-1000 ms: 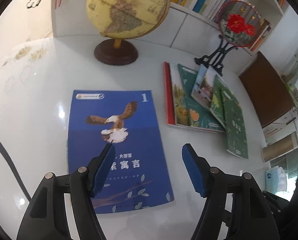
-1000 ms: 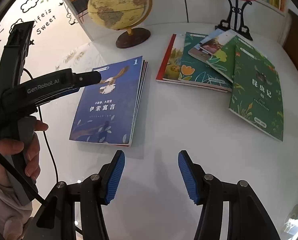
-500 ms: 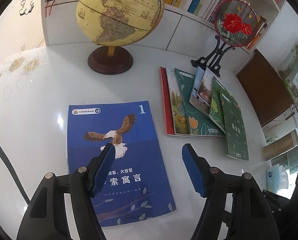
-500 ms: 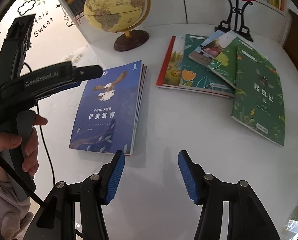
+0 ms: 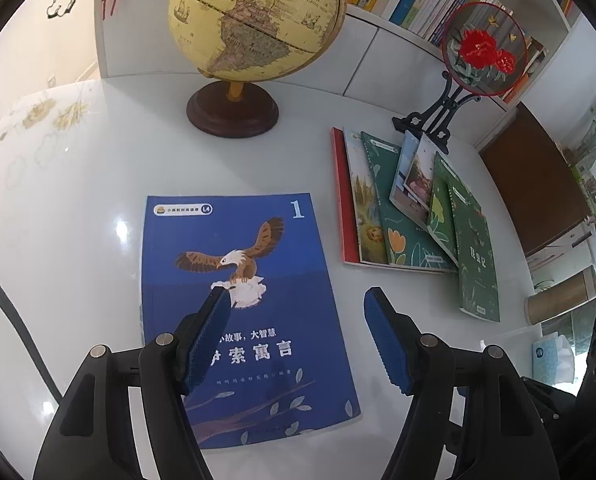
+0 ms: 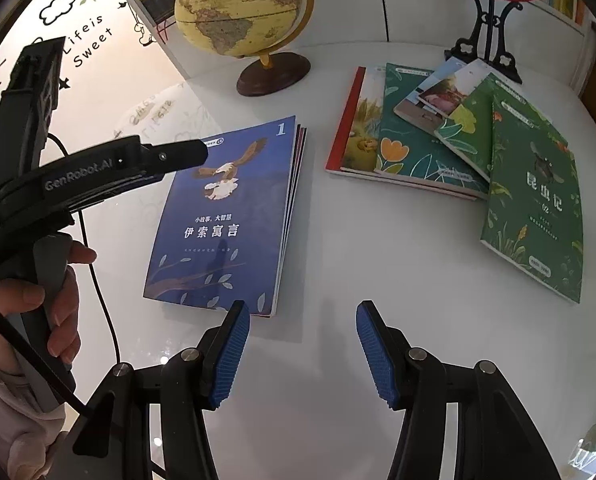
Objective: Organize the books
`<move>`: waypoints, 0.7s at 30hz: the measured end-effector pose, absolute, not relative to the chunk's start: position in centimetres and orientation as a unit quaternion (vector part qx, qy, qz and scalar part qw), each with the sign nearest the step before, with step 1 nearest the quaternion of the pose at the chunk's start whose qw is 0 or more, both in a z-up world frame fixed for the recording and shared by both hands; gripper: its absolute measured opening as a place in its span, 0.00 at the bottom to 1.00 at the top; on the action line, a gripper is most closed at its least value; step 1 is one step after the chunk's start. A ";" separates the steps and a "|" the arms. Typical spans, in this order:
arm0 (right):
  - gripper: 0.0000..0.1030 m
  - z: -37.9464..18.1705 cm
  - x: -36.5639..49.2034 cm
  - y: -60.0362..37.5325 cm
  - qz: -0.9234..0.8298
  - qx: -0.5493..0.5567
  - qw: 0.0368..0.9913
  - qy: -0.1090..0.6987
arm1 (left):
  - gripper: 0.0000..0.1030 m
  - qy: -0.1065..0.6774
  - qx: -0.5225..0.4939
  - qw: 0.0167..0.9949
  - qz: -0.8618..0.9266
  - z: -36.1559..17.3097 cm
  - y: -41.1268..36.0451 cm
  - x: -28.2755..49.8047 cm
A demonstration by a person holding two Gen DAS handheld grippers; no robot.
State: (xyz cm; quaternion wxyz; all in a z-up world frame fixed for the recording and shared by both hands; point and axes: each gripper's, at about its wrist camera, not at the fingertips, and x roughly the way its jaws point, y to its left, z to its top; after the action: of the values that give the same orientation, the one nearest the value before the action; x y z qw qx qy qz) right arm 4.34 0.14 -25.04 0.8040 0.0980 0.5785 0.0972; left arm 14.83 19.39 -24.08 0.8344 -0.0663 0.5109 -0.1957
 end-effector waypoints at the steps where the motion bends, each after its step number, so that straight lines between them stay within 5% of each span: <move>1: 0.52 -25.1 4.3 0.0 0.096 0.101 0.803 0.579 | 0.65 0.512 -0.066 0.834 -0.195 -24.1 19.3 14.9; 21: 0.52 -25.9 5.0 -0.4 0.093 0.118 0.800 0.581 | 0.65 0.519 -0.049 0.833 -0.187 -24.8 19.4 14.5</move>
State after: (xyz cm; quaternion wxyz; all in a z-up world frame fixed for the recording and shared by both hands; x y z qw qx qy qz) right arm 5.00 -0.44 -25.90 0.8000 0.1180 0.5809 0.0929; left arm 14.46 19.43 -24.77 0.8326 -0.0495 0.5189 -0.1871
